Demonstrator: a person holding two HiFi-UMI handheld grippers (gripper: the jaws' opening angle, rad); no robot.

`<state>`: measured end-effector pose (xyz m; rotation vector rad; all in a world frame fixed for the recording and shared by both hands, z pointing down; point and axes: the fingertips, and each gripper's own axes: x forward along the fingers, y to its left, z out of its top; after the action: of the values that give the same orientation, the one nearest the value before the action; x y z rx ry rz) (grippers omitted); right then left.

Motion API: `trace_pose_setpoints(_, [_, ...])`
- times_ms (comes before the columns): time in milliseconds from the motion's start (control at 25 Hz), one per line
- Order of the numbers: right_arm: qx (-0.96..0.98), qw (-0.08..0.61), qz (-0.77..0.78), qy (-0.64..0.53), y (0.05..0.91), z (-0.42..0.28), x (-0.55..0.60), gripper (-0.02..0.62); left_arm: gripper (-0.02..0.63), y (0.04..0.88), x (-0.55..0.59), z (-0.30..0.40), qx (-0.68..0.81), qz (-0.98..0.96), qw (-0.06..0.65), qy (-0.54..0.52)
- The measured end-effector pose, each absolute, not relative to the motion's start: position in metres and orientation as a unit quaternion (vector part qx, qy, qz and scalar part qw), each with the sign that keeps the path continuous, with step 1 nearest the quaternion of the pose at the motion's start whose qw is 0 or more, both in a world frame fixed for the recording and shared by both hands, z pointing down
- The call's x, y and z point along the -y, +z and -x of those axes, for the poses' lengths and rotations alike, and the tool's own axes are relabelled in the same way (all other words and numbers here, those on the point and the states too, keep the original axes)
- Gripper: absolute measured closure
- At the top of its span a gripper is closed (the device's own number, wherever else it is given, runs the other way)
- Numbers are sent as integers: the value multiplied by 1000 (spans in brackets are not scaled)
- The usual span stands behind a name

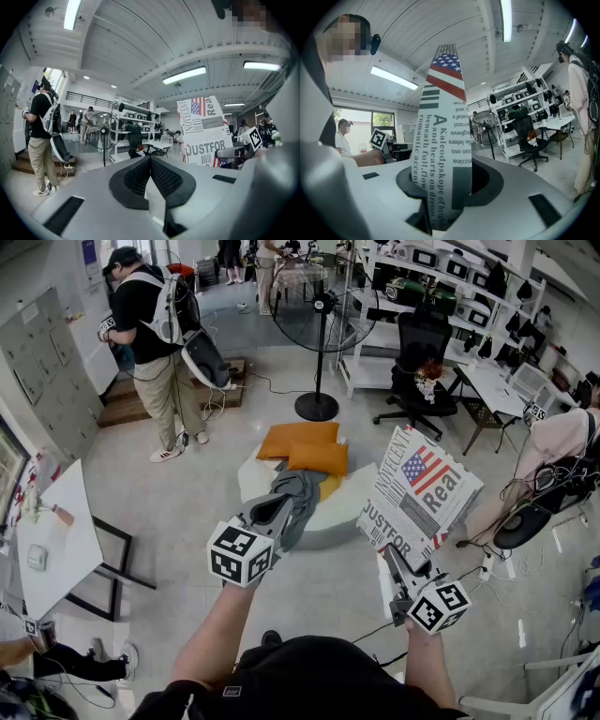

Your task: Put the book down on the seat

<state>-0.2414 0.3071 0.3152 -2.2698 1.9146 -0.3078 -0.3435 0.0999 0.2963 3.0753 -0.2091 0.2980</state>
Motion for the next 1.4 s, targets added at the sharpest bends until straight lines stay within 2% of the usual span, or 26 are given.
trace_pose_setpoints(1080, [-642, 94, 749, -133, 340, 226, -317, 417, 603, 318, -117, 307, 38, -992, 24, 121])
trace_pose_setpoints(1400, [-631, 102, 754, -153, 361, 196, -359, 416, 603, 335, -156, 282, 33, -991, 32, 128])
